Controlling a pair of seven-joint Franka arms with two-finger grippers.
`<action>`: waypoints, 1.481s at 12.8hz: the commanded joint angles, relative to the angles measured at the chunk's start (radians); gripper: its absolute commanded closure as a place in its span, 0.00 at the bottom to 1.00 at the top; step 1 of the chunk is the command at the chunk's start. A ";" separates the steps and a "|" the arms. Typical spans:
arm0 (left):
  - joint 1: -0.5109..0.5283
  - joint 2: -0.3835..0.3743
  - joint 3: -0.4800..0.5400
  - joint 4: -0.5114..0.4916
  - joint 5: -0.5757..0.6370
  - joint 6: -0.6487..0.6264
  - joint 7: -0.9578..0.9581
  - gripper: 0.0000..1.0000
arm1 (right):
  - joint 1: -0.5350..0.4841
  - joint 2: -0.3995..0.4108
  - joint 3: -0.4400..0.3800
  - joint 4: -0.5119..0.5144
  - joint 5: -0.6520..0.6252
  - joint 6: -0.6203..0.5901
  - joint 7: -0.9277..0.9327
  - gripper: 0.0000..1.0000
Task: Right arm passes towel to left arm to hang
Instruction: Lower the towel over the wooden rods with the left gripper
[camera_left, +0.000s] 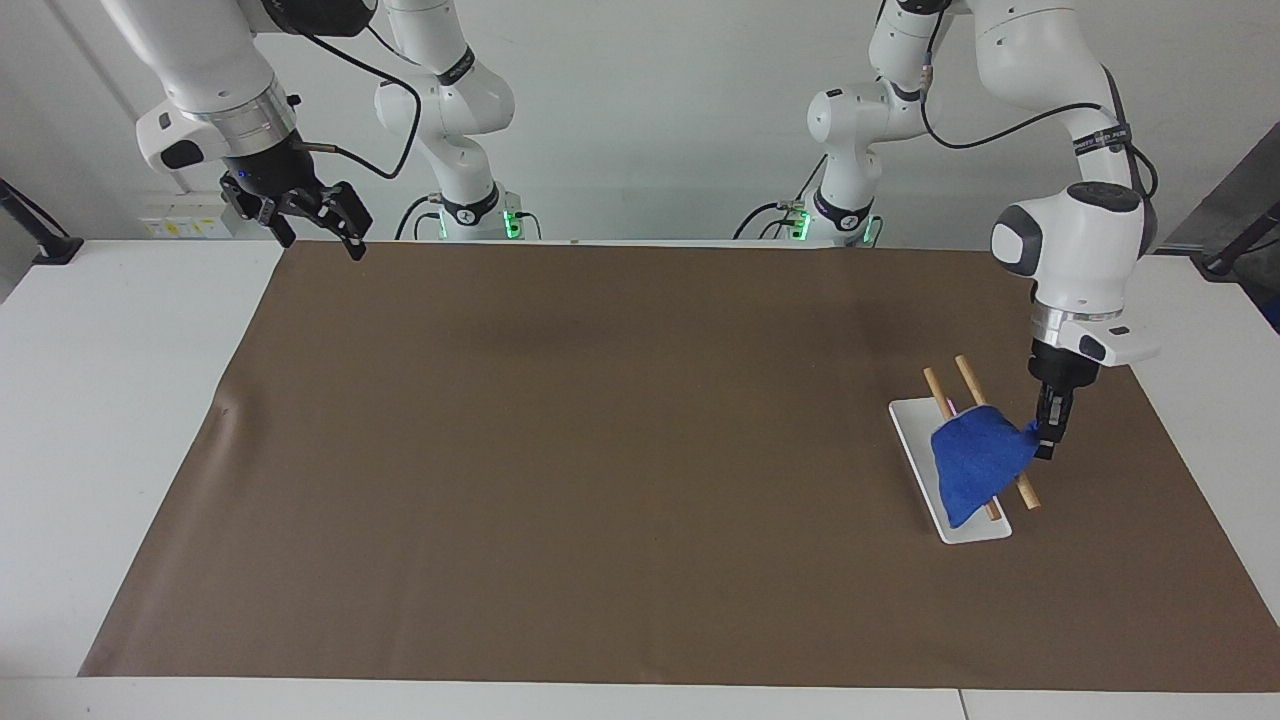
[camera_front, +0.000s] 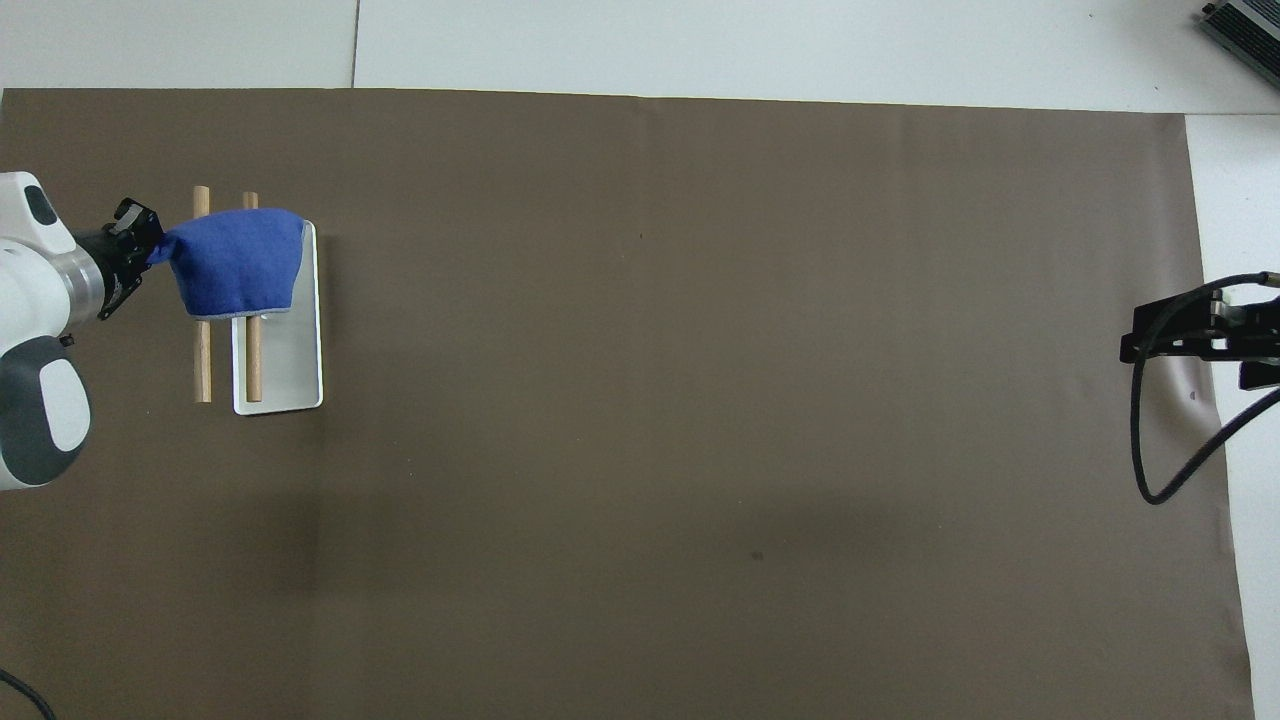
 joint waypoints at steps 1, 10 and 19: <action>0.008 0.001 0.011 -0.011 0.012 0.028 0.052 1.00 | 0.002 -0.024 0.006 -0.014 -0.005 -0.013 -0.046 0.00; 0.024 0.083 0.015 0.000 0.014 0.061 0.128 1.00 | 0.002 -0.033 0.012 -0.025 -0.003 -0.010 -0.054 0.00; 0.033 0.125 0.015 0.142 0.008 -0.023 0.126 0.00 | -0.001 -0.042 0.009 -0.026 -0.003 -0.008 -0.108 0.00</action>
